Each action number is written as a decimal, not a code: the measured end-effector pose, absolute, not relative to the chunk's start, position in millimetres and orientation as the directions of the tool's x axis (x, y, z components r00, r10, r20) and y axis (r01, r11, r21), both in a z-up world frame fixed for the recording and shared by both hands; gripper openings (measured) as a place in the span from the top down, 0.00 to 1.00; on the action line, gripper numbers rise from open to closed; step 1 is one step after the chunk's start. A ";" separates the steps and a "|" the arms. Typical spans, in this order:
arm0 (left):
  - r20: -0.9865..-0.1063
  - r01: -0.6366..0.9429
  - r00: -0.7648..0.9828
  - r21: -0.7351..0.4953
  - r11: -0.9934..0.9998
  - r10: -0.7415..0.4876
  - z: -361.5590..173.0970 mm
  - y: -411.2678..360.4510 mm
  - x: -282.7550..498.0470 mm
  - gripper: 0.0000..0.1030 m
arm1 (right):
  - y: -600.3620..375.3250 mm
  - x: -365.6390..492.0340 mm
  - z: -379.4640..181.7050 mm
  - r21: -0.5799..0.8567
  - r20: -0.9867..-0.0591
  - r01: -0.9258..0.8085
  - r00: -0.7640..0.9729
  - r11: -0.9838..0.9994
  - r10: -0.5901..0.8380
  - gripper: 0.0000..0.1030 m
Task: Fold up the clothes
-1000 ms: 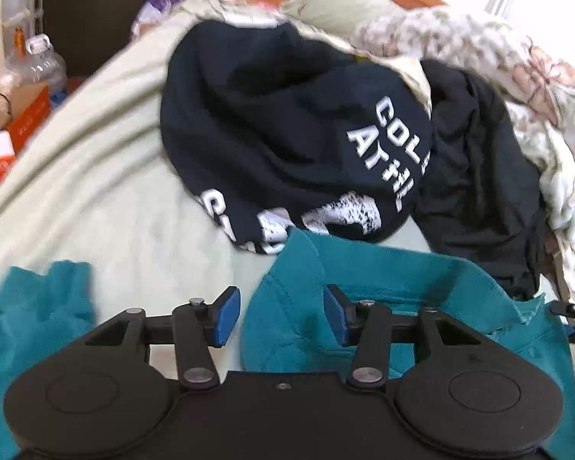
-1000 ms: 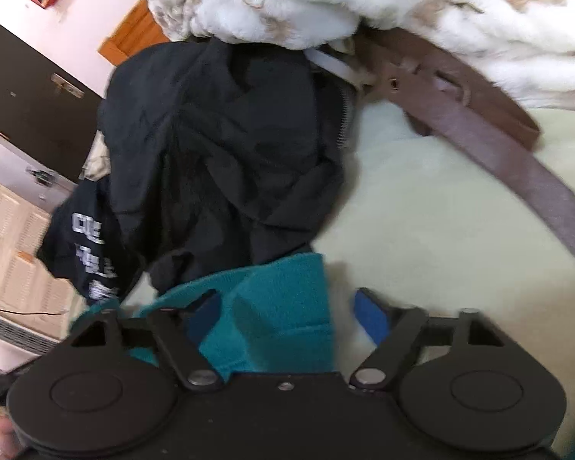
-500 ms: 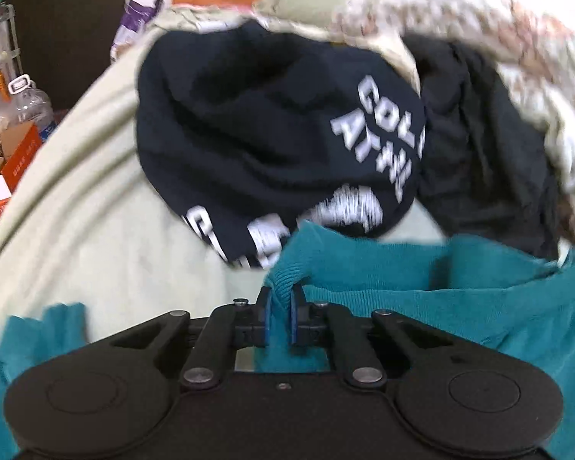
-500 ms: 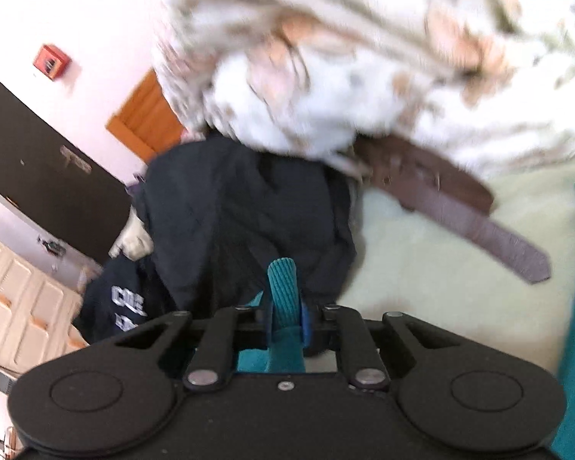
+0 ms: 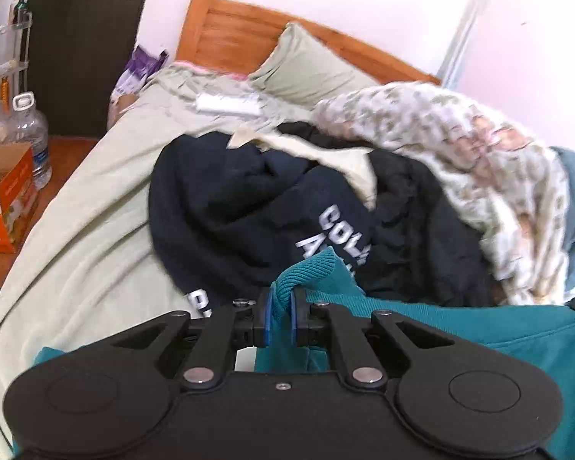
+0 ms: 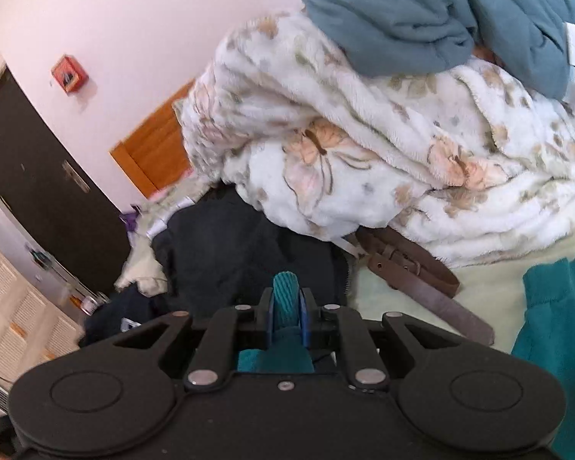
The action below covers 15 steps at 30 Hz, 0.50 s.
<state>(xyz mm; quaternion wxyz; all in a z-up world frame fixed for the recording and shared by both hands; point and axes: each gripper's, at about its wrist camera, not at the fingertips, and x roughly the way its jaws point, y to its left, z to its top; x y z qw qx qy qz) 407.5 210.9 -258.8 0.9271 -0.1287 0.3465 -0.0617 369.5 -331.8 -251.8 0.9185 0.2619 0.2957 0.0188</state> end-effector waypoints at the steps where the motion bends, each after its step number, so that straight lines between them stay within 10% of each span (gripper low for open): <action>1: -0.643 0.011 0.742 -0.274 0.962 -0.192 -266.1 212.7 412.6 0.92 | -328.8 376.7 -257.4 0.469 -0.549 0.131 0.818 0.873 0.172 0.95; 11: -0.780 -0.093 0.618 -0.199 0.976 -0.100 -336.1 222.7 454.5 0.91 | -311.1 432.7 -329.9 0.338 -0.703 0.209 0.704 0.918 0.098 0.92; 14: -0.775 -0.099 0.622 -0.219 0.971 -0.112 -333.1 227.4 457.3 0.91 | -321.2 432.1 -332.9 0.302 -0.721 0.263 0.692 0.916 0.038 0.76; 15: -0.769 -0.092 0.628 -0.224 0.970 -0.118 -329.2 226.8 456.4 0.91 | -325.0 427.6 -329.4 0.296 -0.717 0.271 0.697 0.916 0.026 0.55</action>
